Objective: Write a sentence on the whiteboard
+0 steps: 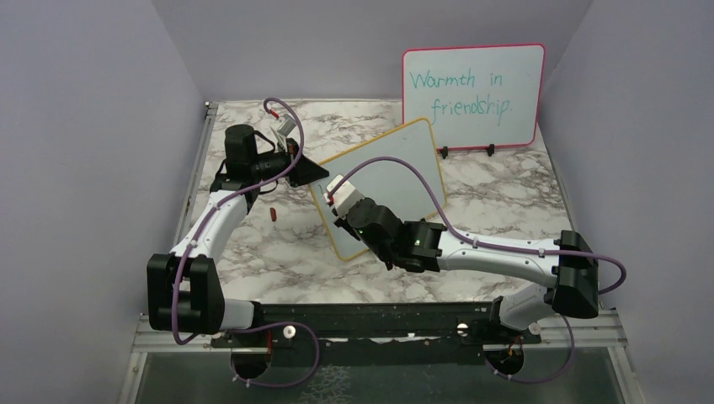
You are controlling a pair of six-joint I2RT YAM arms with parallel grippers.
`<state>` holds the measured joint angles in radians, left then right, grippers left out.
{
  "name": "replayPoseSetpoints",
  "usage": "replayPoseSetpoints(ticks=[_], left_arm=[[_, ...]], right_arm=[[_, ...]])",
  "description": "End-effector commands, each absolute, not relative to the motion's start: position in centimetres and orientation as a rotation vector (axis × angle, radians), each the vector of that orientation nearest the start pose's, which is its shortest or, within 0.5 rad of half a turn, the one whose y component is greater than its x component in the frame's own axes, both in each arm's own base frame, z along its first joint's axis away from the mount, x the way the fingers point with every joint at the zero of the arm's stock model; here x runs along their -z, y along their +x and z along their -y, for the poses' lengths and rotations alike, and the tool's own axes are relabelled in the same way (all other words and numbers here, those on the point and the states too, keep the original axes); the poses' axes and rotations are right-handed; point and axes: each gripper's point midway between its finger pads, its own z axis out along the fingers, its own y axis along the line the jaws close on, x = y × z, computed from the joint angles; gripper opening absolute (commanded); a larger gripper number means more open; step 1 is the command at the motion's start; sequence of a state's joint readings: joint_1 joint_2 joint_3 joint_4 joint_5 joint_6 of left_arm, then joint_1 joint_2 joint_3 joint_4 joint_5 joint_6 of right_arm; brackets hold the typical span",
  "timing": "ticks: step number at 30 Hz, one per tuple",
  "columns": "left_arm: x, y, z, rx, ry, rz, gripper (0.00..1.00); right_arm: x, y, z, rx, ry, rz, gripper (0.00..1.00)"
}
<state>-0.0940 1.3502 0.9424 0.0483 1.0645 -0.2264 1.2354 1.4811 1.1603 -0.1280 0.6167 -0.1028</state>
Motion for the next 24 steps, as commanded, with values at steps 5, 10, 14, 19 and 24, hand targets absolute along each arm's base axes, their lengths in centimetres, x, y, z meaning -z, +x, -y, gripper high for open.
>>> replayPoseSetpoints(ticks=[5,10,14,19,24], left_arm=[[-21.7,31.8,19.3,1.209,0.632,-1.883,0.00],[-21.7,31.7,19.3,1.211,0.633,-1.883,0.00],[-21.7,31.7,19.4,1.213,0.632,-1.883,0.00],[-21.6,31.7,19.4,1.214,0.633,-1.884,0.00],[-21.7,31.7,19.4,1.213,0.635,-1.882,0.00]], right_arm=[[-21.6,24.2,-35.0,-0.057,-0.870,-1.762,0.01],[-21.8,24.4,-34.9,-0.043,-0.857,-1.758,0.01],[-22.0,24.6,-34.8,-0.042,-0.839,-1.755,0.01],[-22.3,24.9,-34.7,-0.039,-0.818,-1.750,0.01],[-22.7,25.2,-34.6,-0.033,-0.797,-1.745,0.01]])
